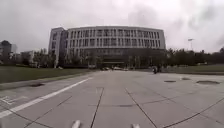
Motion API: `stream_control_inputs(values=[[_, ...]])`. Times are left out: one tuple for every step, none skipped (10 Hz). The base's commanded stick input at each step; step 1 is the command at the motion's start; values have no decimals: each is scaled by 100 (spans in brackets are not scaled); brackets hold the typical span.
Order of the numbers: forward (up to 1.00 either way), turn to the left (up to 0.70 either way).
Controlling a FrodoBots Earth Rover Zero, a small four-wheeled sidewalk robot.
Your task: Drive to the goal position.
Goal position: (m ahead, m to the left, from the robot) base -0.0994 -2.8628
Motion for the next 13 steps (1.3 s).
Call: stream_control_inputs(values=[[6,0],[6,0],[6,0],[6,0],[6,0],[6,0],[6,0],[6,0],[6,0],[6,0],[6,0],[6,0],[6,0]])
